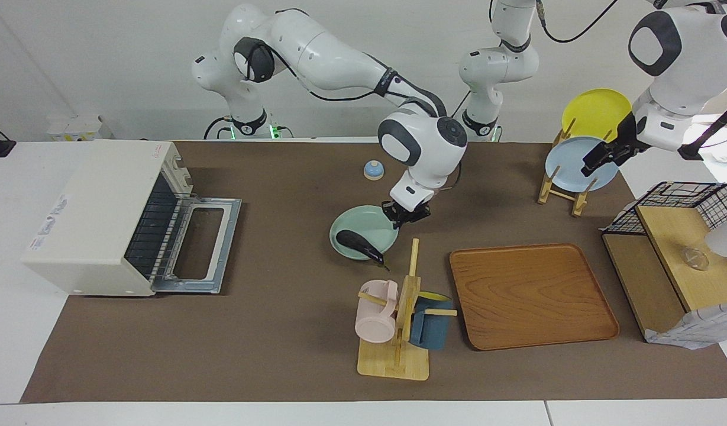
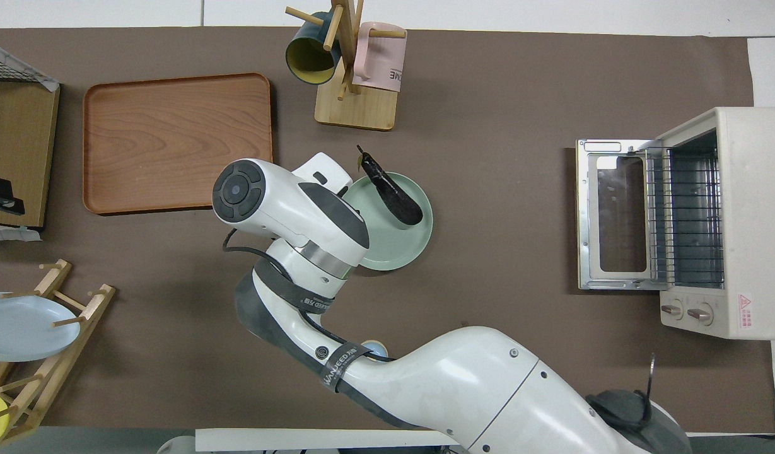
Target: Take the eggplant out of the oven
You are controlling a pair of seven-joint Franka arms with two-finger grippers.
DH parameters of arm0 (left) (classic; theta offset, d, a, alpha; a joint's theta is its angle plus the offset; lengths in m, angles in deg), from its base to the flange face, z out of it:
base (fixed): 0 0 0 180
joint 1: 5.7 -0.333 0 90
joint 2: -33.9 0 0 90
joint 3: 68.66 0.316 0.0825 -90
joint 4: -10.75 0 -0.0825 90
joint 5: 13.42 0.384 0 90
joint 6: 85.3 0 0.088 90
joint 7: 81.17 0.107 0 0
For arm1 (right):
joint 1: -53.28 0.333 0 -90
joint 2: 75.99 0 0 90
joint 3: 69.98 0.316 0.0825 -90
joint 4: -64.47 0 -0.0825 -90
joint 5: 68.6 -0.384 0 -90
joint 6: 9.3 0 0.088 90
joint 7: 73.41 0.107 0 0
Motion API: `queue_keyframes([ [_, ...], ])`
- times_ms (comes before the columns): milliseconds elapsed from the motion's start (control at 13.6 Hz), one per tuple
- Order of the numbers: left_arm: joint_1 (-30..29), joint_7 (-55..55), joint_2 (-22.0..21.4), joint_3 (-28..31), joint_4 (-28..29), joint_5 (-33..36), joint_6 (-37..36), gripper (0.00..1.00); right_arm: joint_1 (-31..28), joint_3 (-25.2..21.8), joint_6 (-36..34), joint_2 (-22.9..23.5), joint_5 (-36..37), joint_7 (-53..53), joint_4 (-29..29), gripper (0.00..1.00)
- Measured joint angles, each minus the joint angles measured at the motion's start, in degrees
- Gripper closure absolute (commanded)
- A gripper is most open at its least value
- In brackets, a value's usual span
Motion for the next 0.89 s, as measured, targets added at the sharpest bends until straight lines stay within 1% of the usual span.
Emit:
queue_keyframes([
  [148,0.0,0.1,-0.1,-0.1,0.0,0.0,0.0,0.0,1.0,0.1,3.7,1.1,-0.3,3.7,0.4,0.82],
  [221,0.0,0.1,-0.1,-0.2,0.2,0.0,0.2,0.0,1.4,0.1,3.9,1.2,-0.5,4.7,0.4,0.52],
  [295,0.0,-0.6,-0.2,-0.2,0.8,0.0,0.9,0.0,1.6,0.2,3.9,1.2,-0.8,5.1,0.1,0.49],
  [369,0.2,-2.3,-0.3,-0.5,2.3,0.0,2.8,0.0,1.6,0.3,3.7,0.9,-0.9,5.3,-0.3,0.49],
  [443,0.8,-4.5,-0.6,-0.9,4.9,-0.1,5.8,0.0,1.2,0.2,2.8,0.1,-0.9,5.2,-0.9,0.51],
  [516,2.8,-7.4,-0.9,-1.2,8.5,-0.2,9.8,0.0,0.0,-0.1,1.0,-1.4,-0.9,3.6,-1.4,0.57],
  [590,5.9,-11.5,-0.8,-1.4,11.8,-0.3,13.8,0.0,-2.5,-0.2,-1.1,-3.3,-0.9,-0.1,-1.4,0.65],
  [664,10.7,-18.3,-0.4,-1.6,15.2,-0.4,18.6,0.0,-6.4,-0.1,-3.7,-5.4,-1.0,-5.6,-0.9,0.73],
  [738,16.3,-26.1,0.6,-1.9,17.5,-0.5,23.1,0.0,-10.5,0.0,-5.3,-7.5,-1.3,-11.0,0.9,0.84],
  [811,21.6,-33.4,2.3,-2.2,18.7,-0.4,27.2,0.0,-14.0,0.0,-4.9,-9.9,-1.4,-15.4,4.6,0.92],
  [885,26.7,-40.1,4.6,-2.4,19.0,-0.4,31.5,0.0,-17.3,0.0,-2.3,-12.8,-1.4,-19.1,10.5,0.98],
])
